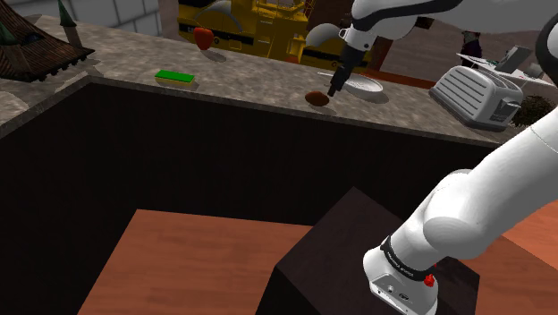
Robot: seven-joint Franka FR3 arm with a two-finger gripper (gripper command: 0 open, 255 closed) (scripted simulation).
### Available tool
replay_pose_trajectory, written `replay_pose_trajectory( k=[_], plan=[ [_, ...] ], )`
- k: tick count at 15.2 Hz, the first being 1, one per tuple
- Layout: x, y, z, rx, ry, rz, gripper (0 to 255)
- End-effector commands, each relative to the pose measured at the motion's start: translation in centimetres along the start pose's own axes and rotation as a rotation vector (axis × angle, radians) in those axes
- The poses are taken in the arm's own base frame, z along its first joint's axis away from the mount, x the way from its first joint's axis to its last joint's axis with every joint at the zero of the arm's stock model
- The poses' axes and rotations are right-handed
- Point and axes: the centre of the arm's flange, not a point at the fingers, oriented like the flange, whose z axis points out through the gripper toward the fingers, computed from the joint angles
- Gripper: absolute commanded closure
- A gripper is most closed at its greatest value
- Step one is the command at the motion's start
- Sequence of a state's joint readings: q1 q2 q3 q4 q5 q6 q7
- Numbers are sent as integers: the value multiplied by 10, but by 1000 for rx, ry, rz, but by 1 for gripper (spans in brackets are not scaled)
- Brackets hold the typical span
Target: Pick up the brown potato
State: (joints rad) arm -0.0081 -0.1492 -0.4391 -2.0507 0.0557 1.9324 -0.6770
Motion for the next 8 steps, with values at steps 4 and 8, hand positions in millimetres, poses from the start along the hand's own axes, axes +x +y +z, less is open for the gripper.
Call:
replay_pose_trajectory(
  k=[4, 8],
  plan=[
    [33, 59, 22, 35, 13, -50, 0],
    [59, 104, 41, 64, 23, -87, 0]
  ],
)
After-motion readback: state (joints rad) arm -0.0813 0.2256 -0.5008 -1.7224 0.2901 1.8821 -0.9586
